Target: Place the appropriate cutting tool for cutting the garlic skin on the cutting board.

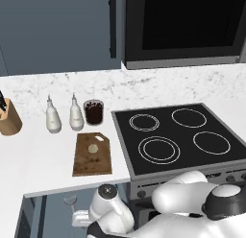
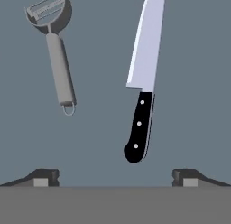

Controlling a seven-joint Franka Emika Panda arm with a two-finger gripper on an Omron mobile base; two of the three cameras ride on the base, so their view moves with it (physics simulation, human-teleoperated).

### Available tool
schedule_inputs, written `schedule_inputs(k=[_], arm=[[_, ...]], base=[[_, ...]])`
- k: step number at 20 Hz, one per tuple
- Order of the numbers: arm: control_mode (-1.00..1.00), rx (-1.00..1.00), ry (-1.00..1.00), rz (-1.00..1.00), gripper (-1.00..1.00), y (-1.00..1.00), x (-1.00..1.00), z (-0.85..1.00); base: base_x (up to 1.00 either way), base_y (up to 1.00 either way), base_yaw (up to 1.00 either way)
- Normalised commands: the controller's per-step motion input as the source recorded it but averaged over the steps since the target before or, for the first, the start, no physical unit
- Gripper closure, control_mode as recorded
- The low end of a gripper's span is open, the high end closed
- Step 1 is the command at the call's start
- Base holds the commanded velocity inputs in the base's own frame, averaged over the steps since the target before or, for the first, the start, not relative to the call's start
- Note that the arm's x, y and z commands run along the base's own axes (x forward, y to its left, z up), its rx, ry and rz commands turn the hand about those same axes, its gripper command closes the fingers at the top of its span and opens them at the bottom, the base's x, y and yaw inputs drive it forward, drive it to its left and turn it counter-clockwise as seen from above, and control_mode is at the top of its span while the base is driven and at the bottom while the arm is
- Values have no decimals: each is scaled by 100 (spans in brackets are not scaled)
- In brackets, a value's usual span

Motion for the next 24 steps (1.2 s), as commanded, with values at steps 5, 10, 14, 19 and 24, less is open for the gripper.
schedule_inputs(k=[5,10,14,19,24], arm=[[-100,-1,1,0,-100,1,34,7],[-100,-6,3,0,-100,0,2,-2],[-100,-8,6,0,-100,0,0,-9],[-100,-6,4,0,-100,0,0,-23],[-100,-1,0,0,-100,0,0,-28]], base=[[0,0,0],[0,0,0],[0,0,0],[0,0,0],[0,0,0]])
